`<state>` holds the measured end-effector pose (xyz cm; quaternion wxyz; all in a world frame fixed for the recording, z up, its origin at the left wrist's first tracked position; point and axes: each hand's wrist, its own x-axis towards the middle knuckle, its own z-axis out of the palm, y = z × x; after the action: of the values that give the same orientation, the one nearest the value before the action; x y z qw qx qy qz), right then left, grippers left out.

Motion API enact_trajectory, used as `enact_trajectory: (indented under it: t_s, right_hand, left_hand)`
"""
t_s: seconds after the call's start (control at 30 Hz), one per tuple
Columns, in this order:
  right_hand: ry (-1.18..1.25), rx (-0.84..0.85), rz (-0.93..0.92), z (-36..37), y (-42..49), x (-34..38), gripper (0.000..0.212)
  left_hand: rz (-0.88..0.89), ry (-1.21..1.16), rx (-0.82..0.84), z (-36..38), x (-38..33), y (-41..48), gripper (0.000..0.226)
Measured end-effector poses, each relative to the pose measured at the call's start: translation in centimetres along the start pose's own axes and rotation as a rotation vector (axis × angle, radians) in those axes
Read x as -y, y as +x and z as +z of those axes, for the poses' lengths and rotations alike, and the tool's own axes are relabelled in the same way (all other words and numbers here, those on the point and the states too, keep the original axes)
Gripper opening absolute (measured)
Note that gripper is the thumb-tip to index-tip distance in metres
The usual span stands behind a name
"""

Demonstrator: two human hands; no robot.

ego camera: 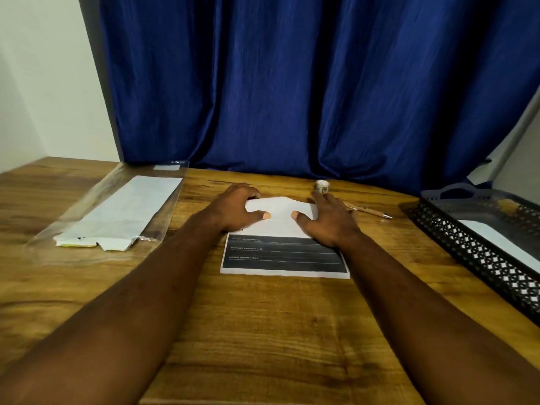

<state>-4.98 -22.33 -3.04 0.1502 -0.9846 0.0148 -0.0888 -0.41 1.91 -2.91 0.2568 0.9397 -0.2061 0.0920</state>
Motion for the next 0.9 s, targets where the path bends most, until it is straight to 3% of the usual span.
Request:
enact_trajectory:
  t_s: [0.07, 0.23, 0.33, 0.47, 0.53, 0.67, 0.77, 0.9]
  right_hand:
    - [0.084, -0.011, -0.040, -0.4, -0.2, 0.0, 0.090]
    - [0.320, -0.085, -0.139, -0.4, -0.3, -0.5, 0.095]
    - [0.280, -0.247, -0.213, -0.4, 0.2, -0.9, 0.072]
    - [0.042, -0.396, -0.299, -1.5, 0.4, -0.7, 0.045]
    - [-0.045, -0.450, -0.297, -2.1, 0.3, -0.5, 0.048]
    - [-0.083, -0.515, -0.296, -2.8, -0.1, -0.2, 0.078]
    - [-0.123, -0.502, -0.324, -3.0, -0.3, 0.0, 0.072]
    - [-0.124, -0.322, -0.349, -1.9, -0.3, 0.2, 0.039]
  left_hand:
    - [0.031, -0.123, -0.021, -0.3, -0.3, -0.3, 0.039]
    - [0.010, -0.443, -0.114, -1.4, -1.3, -1.1, 0.052]
    - [-0.003, -0.430, -0.175, -1.8, -1.5, -1.1, 0.056]
    - [0.053, -0.432, -0.271, -2.5, -1.8, -1.0, 0.045]
    - [0.078, -0.413, -0.299, -3.0, -2.3, -0.9, 0.034]
    - [0.141, -0.296, -0.319, -3.3, -2.3, -0.6, 0.021]
    - [0.133, -0.223, -0.238, -2.4, -1.9, -0.8, 0.026]
    - [0.011, -0.202, -0.104, -0.9, -1.2, -1.6, 0.033]
